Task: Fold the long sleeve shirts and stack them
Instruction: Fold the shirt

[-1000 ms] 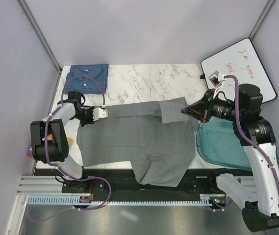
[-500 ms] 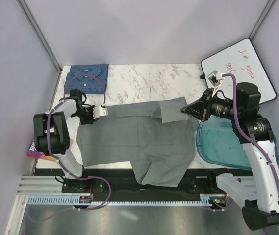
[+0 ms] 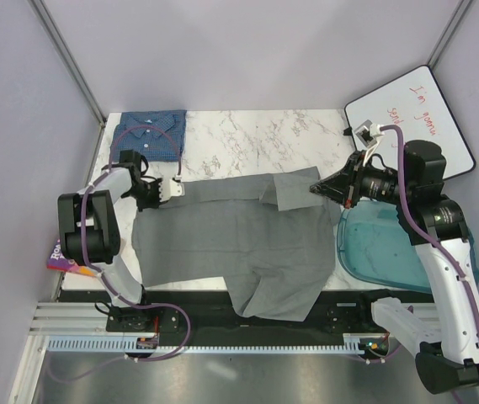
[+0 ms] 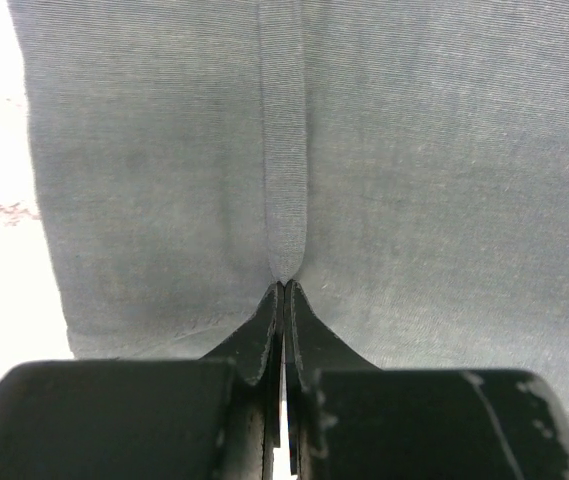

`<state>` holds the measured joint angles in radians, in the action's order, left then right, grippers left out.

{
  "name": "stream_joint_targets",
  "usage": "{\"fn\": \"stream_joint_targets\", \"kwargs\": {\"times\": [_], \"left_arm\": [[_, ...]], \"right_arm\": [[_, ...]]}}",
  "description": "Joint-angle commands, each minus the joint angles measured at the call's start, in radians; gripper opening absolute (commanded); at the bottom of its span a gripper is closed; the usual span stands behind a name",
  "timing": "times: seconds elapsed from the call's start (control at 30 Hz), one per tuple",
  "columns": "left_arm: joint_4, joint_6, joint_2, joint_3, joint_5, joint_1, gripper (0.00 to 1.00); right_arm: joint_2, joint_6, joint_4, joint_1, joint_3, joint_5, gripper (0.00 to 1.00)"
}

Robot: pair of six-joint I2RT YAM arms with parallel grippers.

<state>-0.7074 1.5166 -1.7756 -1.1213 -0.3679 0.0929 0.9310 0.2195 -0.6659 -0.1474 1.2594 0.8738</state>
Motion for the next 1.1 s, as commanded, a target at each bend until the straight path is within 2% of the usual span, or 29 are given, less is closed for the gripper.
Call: {"fn": "stream_joint_targets", "kwargs": {"times": [0.0, 0.27, 0.7, 0.73, 0.77, 0.87, 1.0, 1.07], "left_arm": [[-0.056, 0.016, 0.038, -0.064, -0.031, -0.002, 0.02], [-0.130, 0.066, 0.108, -0.052, -0.025, -0.001, 0.02], [-0.130, 0.079, 0.067, -0.014, 0.003, -0.004, 0.02], [-0.130, 0.076, 0.062, -0.014, 0.003, -0.002, 0.04], [-0.130, 0.074, 0.061, -0.014, 0.004, -0.002, 0.15], [-0.130, 0.054, 0.073, -0.017, -0.002, -0.002, 0.26], [-0.182, 0.018, 0.145, -0.089, -0.048, 0.001, 0.31], [-0.228, -0.027, 0.218, -0.135, -0.149, 0.014, 0.34]], "right_arm": [[0.003, -0.012, 0.026, 0.003, 0.057, -0.007, 0.00], [0.009, -0.006, 0.028, 0.003, 0.115, -0.006, 0.00], [-0.027, -0.026, -0.032, 0.002, 0.038, -0.001, 0.00], [-0.029, -0.028, -0.035, 0.003, 0.035, -0.002, 0.00], [-0.029, -0.029, -0.034, 0.002, 0.032, -0.001, 0.00], [-0.026, -0.048, -0.032, 0.002, 0.012, -0.002, 0.00], [0.006, -0.066, 0.005, 0.002, -0.008, 0.005, 0.00], [0.018, -0.066, 0.035, 0.002, -0.028, 0.014, 0.00]]}}
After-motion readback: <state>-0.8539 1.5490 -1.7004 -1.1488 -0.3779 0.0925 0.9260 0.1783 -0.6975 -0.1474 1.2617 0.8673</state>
